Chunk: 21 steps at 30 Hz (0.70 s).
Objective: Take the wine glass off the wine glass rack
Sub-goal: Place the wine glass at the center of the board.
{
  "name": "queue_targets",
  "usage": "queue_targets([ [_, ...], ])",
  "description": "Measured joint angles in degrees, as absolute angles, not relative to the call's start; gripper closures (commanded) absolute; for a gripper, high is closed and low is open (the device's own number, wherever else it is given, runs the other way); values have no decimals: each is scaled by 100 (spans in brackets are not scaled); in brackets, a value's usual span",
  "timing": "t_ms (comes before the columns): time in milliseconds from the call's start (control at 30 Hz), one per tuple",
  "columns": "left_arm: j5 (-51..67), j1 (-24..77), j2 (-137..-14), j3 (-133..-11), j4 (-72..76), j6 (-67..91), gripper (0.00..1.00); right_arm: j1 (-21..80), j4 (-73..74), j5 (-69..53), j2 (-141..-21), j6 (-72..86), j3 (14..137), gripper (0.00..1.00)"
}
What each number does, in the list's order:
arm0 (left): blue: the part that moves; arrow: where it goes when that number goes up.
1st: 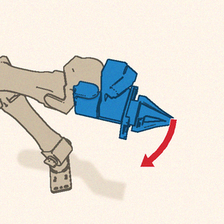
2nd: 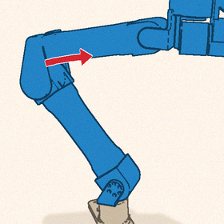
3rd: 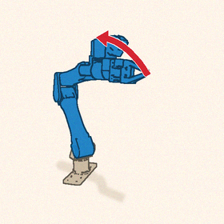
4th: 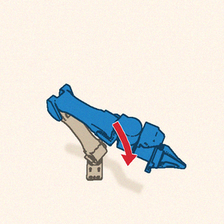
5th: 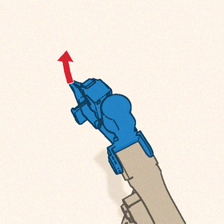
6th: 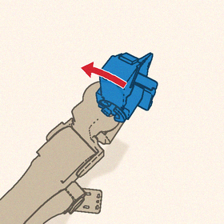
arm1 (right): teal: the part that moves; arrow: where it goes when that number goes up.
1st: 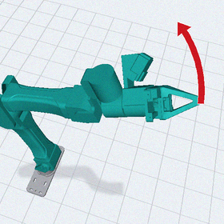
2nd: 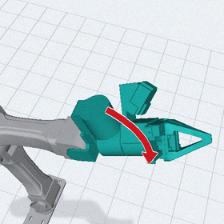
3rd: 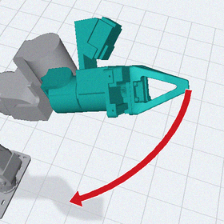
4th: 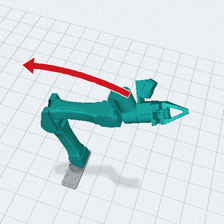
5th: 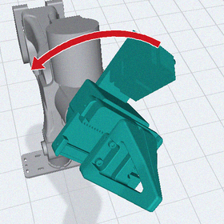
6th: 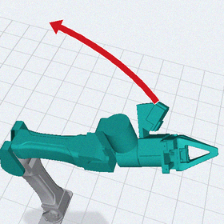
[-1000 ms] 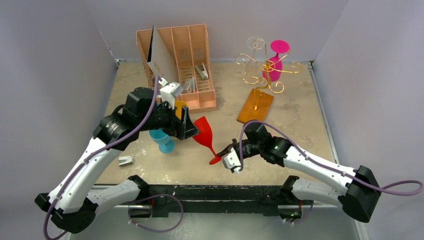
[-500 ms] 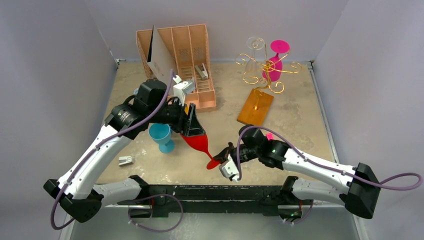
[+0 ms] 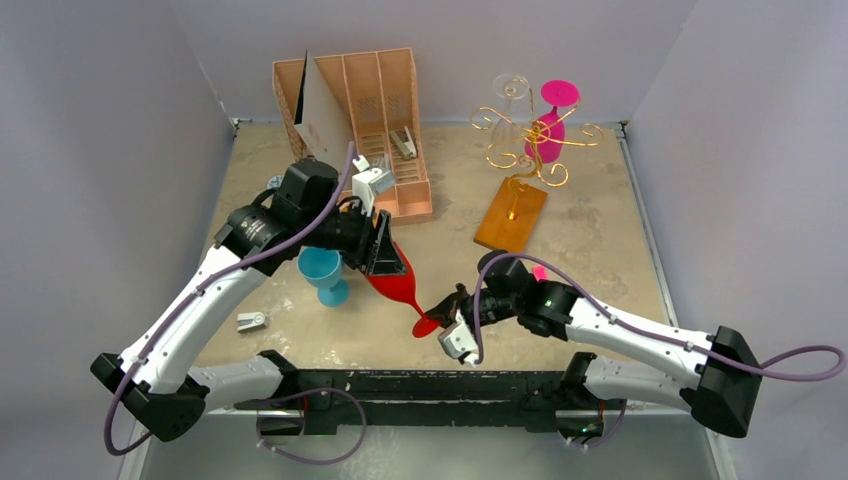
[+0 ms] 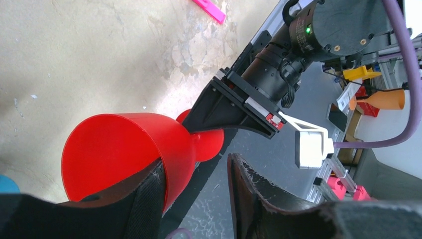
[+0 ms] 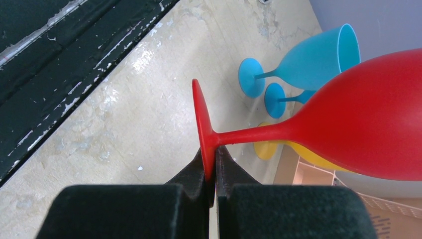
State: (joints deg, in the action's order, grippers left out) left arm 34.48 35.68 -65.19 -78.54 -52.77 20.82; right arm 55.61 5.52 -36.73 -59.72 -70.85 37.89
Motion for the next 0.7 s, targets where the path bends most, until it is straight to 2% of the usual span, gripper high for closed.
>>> queue_targets([
  [167, 3481, 3568, -6556, -7852, -5415, 2021, 64, 5561, 545, -3649, -5935, -7098, 3785, 100],
  [267, 3487, 3568, -6563, -7852, -5531, 1920, 75, 5568, 572, -3642, -5935, -7102, 3782, 100],
  [433, 3514, 3551, -6615, -7852, -5653, 1780, 86, 5594, 633, -3647, -5935, -7146, 3782, 100],
  [533, 3586, 3524, -6630, -7841, -5649, 1750, 85, 5594, 639, -3647, -5929, -7170, 3782, 100],
  [633, 3723, 3524, -6632, -7808, -5634, 1741, 72, 5594, 681, -3647, -5922, -7210, 3782, 100],
  [700, 3833, 3522, -6632, -7784, -5625, 1739, 69, 5594, 692, -3647, -5922, -7225, 3782, 100],
])
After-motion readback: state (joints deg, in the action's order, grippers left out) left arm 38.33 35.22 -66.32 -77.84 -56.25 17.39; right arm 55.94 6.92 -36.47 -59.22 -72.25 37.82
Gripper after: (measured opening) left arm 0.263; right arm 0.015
